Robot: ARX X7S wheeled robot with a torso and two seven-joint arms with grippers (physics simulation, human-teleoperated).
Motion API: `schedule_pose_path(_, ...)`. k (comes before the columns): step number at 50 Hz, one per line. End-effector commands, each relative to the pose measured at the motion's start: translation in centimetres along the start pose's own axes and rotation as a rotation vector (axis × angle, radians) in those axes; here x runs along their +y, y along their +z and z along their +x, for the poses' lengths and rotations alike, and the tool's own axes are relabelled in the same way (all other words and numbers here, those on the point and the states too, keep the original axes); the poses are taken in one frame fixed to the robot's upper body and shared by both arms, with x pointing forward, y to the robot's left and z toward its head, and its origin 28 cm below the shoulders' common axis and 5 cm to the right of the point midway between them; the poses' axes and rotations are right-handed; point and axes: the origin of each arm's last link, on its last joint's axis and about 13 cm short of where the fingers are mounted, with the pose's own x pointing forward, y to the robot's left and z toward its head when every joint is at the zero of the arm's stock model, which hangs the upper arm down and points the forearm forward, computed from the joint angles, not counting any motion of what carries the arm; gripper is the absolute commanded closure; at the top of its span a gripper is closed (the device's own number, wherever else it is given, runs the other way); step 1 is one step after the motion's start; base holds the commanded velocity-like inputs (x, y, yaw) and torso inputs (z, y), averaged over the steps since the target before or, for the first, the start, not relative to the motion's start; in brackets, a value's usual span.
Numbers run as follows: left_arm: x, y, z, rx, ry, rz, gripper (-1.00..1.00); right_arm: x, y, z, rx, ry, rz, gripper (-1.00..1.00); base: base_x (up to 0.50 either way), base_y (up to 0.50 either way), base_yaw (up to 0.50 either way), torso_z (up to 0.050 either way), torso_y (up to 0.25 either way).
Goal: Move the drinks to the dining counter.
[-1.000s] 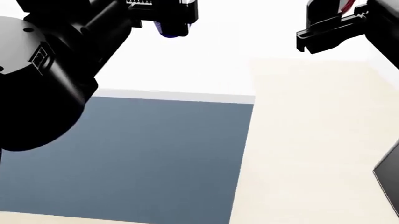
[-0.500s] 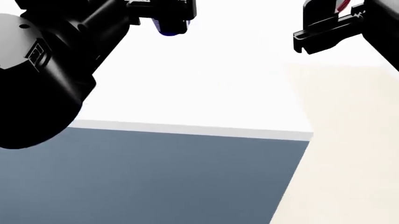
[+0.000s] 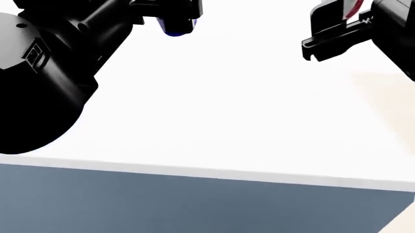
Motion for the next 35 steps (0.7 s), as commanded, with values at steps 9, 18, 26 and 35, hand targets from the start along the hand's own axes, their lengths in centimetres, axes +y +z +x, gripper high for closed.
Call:
schedule_pose_path(9, 0.0, 0.2, -0.1, -0.009, 0.007, -0.014, 1.00, -0.3, 0.3, 0.1, -0.025, -0.033, -0.013, 1.00, -0.50, 0.02, 0.00, 0.000, 0.002)
schedule_pose_path(18, 0.0, 0.1, 0.0, -0.006, 0.005, -0.011, 1.00, -0.6, 0.4, 0.0, -0.050, -0.066, 0.099, 1.00, -0.39, -0.02, 0.00, 0.000, 0.001)
schedule_pose_path(26, 0.0, 0.1, 0.0, -0.004, 0.006, -0.010, 1.00, 0.5, -0.8, 0.8, 0.000, 0.010, 0.143, 1.00, 0.00, 0.00, 0.00, 0.001, 0.000)
schedule_pose_path(35, -0.1, 0.0, 0.0, 0.000, 0.001, -0.008, 1.00, 1.6, -2.8, 2.2, 0.055, 0.043, 0.232, 1.00, 0.00, 0.00, 0.00, 0.000, 0.001)
